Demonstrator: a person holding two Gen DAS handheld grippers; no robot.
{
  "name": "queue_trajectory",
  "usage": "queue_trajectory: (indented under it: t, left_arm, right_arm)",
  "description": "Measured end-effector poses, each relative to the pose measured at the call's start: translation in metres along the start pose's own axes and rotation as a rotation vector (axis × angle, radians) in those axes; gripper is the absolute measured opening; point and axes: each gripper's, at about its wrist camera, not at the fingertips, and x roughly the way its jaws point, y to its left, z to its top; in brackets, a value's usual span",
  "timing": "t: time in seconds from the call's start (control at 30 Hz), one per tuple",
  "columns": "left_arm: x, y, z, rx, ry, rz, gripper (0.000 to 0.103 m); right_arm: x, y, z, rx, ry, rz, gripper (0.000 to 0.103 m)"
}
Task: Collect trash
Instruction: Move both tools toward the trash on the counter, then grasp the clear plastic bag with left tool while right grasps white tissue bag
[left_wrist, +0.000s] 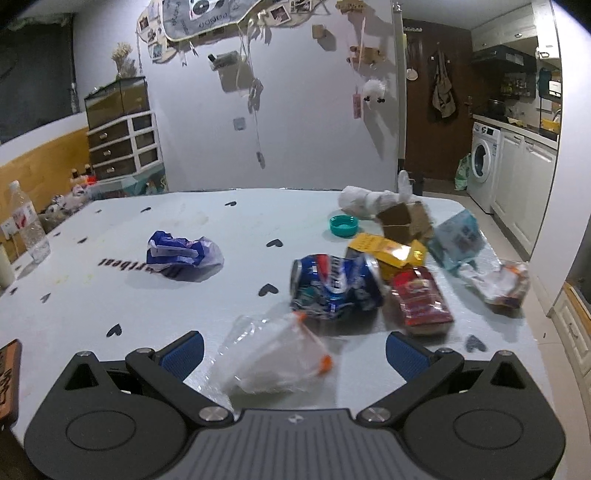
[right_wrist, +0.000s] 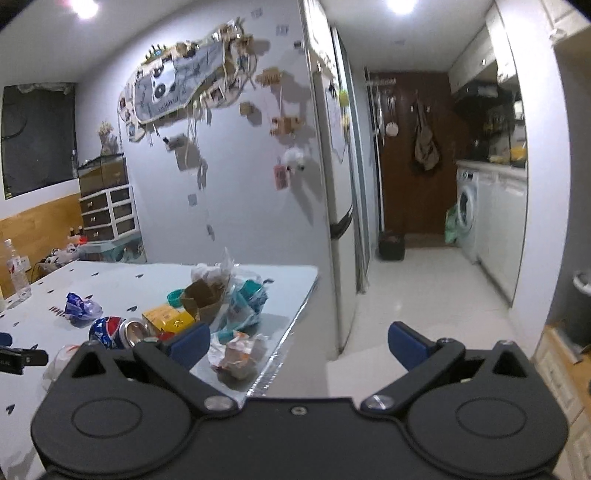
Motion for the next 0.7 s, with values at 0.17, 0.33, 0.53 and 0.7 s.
queue_trajectory:
  t: [0.17,0.33,0.53,0.7]
  left_arm:
    - [0.028,0.022,0.001,0.022,0.034,-0.028,0.103]
    - [0.044,0.025,0.0,0.059,0.032,-0.072,0.096]
    - [0.055,0.002,0.001,0.213,0.061,-0.027,0.07]
    - [0.065,-0.012,0.005,0.314,0.106,0.025,0.059]
  right_arm:
    - [0.038,0.009,-0.006,0.047,0.009,0.05,0.103]
    - [0.073,0.016,-0.011,0.093,0.082,0.118,0.103]
    - [0.111,0.023,-0.021,0.159,0.184,0.131,0.085]
    - [0.134,0.033,-0.03,0.186,0.24,0.153,0.075]
